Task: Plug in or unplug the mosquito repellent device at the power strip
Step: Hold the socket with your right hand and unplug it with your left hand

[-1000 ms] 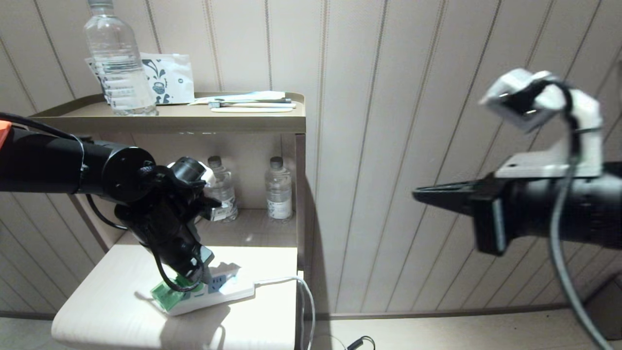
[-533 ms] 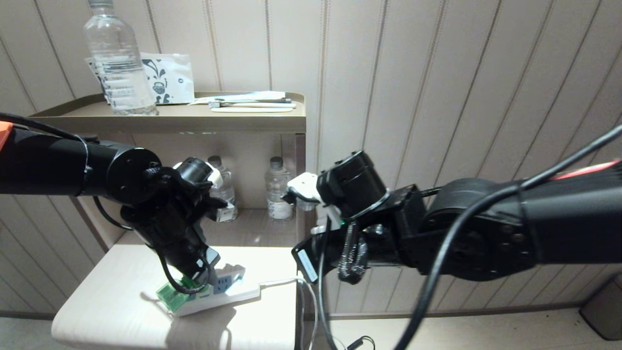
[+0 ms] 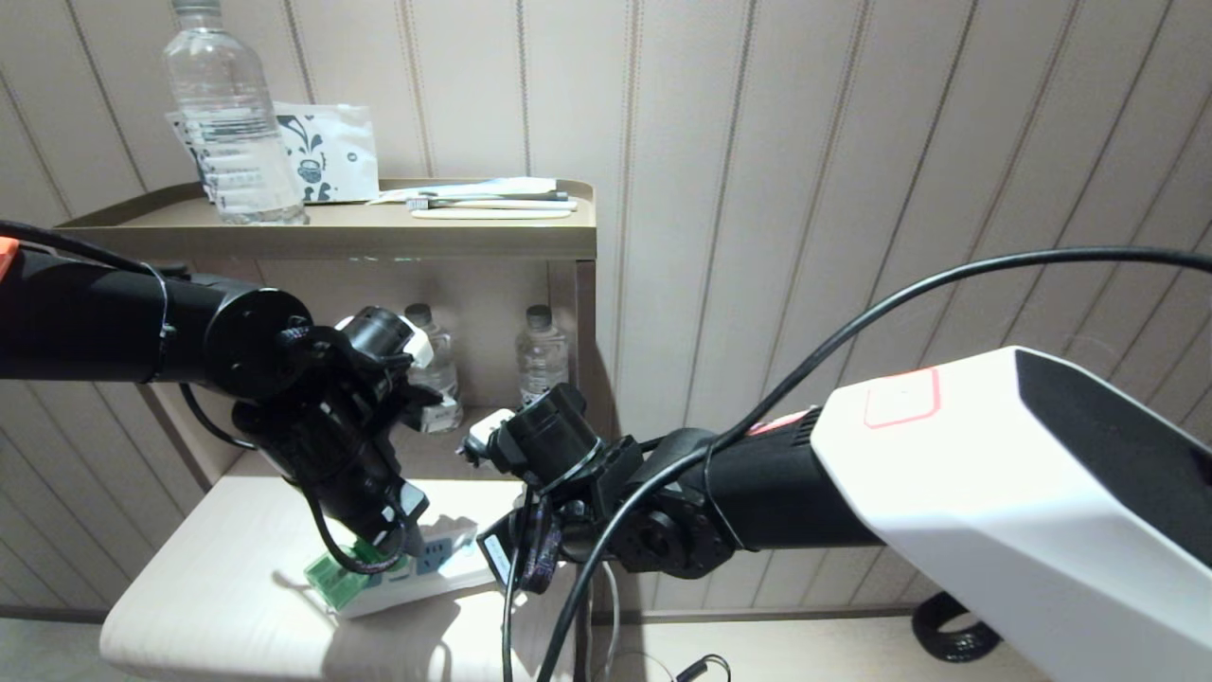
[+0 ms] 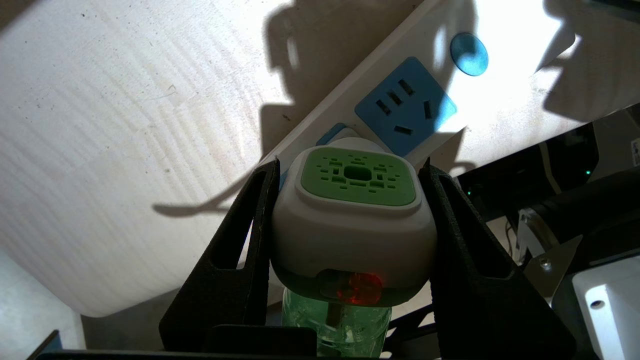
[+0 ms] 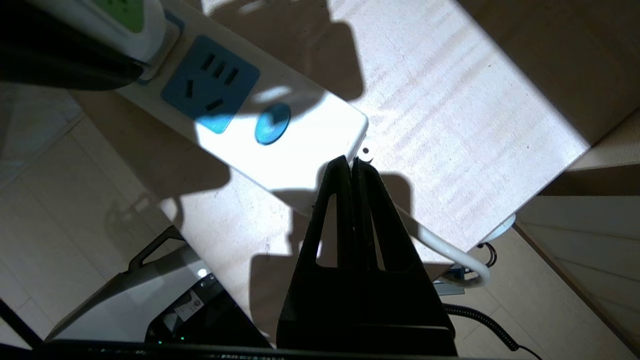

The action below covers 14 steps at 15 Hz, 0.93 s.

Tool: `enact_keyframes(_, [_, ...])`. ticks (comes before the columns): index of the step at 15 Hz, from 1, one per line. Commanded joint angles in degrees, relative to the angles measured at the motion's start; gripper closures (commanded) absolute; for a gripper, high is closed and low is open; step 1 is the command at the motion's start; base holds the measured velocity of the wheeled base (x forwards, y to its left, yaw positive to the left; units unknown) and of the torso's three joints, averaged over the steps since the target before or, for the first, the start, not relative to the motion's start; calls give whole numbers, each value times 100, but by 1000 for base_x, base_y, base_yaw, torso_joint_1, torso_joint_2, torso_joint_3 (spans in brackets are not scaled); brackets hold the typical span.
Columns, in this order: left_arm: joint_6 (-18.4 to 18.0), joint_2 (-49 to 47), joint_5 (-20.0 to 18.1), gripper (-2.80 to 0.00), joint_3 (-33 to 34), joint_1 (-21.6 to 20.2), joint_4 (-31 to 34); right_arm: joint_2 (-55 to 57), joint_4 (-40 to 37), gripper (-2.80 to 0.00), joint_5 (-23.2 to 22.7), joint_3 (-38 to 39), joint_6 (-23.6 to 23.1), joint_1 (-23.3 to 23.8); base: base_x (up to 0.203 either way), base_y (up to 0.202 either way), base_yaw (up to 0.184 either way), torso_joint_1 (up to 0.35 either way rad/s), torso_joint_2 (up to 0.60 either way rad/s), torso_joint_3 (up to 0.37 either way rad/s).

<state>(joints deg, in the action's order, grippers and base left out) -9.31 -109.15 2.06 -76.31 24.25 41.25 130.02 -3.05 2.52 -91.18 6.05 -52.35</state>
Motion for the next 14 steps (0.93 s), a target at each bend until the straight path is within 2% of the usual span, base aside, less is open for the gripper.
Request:
enact_keyframes(1, [-9, 8, 5, 0, 2, 1, 23, 322, -3, 0, 3, -219, 18, -4, 0, 0, 0, 0, 0, 0])
enact_keyframes(14, [9, -216, -13, 0, -9, 80, -38, 239, 6, 0, -3, -275, 83, -202, 0, 0, 0, 0, 0, 0])
